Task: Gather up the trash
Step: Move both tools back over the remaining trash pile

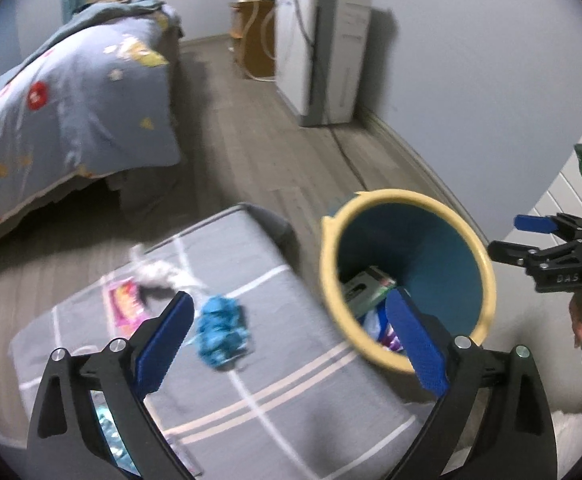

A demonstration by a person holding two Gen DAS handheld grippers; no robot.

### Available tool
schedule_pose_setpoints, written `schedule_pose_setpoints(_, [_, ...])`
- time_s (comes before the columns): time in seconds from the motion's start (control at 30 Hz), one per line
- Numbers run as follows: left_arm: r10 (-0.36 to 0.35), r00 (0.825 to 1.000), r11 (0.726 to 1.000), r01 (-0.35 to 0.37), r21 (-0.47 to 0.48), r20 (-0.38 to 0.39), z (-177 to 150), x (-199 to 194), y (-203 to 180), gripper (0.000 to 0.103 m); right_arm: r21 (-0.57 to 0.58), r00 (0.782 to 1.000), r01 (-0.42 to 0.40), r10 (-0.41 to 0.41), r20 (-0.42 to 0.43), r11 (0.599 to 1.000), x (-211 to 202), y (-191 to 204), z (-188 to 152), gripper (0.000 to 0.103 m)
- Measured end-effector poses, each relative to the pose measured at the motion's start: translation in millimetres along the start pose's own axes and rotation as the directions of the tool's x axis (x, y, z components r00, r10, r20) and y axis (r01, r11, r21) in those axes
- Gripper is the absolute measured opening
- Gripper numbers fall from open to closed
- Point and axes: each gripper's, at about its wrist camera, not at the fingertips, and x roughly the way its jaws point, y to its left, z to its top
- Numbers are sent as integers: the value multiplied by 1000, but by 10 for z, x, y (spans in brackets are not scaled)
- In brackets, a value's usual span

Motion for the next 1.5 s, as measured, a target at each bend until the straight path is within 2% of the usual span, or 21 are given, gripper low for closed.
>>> schedule_pose_setpoints(0.23, [98,995,991,-96,-94,13,-237,-416,663,96,-72,999,-35,37,27,997,-198,492,118,97])
schedule_pose_setpoints(0.5, [228,974,950,-219,-221,13,-609,-929,1471,97,-198,994,-97,107,39,975,-324,1335,311,97])
schedule_pose_setpoints(0.8, [282,959,911,-279,-304,-33,-1051,-968,1792,97,-252,987,-156,159,-6,955,-166,2346,458,97])
schedule_pose_setpoints(0.9, [292,956,905,-287,-315,-35,-1130,-957,1852,97,-245,990,-140,143,-8,959,-52,2594,453,97])
schedule_pose_setpoints(1.07, [298,955,901,-286,-326,-14,-1160,-993,1944,97,-219,993,-116,115,-21,969,194,2892,266,97])
schedule_pose_setpoints(1.2, [356,934,895,-341,-288,-1,-1132,-1045,2007,97,-258,994,-108,95,-62,960,407,3162,49,97])
schedule_pose_setpoints(1.37, [375,924,894,-341,-292,69,-1061,-1287,2124,97,-288,983,-166,134,-126,943,724,3588,-251,97])
schedule_pose_setpoints(1.5, [388,918,887,-349,-303,79,-1102,-1407,2294,97,-372,972,-217,164,-168,902,970,3932,-523,97])
